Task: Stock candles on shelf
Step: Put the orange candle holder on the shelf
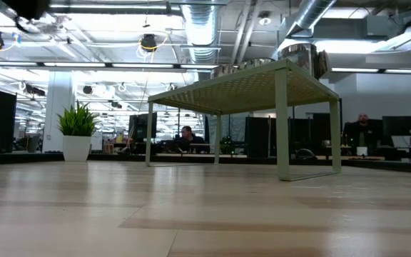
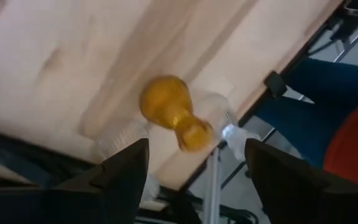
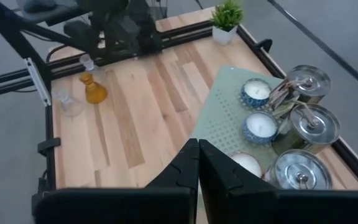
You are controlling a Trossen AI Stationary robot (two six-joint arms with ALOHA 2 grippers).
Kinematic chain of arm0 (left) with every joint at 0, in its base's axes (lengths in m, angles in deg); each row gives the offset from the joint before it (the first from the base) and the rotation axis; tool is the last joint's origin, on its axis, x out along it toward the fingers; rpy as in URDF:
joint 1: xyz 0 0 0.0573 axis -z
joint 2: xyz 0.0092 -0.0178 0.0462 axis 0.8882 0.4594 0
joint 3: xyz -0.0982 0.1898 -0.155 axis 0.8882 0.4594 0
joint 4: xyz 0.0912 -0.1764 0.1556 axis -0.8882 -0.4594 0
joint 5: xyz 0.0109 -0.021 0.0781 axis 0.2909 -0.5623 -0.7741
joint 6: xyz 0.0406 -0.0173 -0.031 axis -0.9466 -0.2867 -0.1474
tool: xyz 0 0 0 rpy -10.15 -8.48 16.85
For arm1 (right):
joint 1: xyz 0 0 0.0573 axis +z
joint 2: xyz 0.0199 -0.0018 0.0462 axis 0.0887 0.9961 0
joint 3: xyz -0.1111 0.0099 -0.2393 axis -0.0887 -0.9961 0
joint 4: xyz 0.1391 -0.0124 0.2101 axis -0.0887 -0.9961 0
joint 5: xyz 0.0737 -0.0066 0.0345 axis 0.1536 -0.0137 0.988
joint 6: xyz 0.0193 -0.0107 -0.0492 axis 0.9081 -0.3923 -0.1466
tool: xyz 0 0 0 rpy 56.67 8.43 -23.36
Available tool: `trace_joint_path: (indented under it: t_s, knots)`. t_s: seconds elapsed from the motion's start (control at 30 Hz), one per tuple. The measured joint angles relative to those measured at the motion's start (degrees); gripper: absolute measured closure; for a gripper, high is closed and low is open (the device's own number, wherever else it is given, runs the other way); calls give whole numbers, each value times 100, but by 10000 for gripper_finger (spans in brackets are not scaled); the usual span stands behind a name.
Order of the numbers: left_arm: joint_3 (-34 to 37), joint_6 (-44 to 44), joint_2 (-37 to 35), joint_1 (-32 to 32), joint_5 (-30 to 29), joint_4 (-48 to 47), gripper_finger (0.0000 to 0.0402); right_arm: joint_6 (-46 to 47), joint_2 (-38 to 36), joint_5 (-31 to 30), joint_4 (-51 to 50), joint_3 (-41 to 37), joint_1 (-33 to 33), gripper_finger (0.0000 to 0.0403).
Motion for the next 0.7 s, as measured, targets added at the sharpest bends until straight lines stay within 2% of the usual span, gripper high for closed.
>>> trace_joint_path:
  t_s: [0.13,0.23,0.33,0.5,0.6,0.7]
  knots:
    - [-169,1144,-176,957,-507,-53,150,0,0,3,0,0,135,403]
    - [-165,1771,-189,1556,-436,-89,159,-23,0,6,0,0,197,403]
    - [-163,2042,-104,2030,-165,-86,165,-188,0,2,0,0,214,403]
    - [-163,2492,5,2475,130,-88,167,-425,0,-8,0,0,210,403]
    - [-163,2618,93,2695,26,-87,167,-455,0,-11,0,0,210,403]
    - [-163,2537,238,2897,-445,-90,167,-455,0,-13,0,0,207,403]
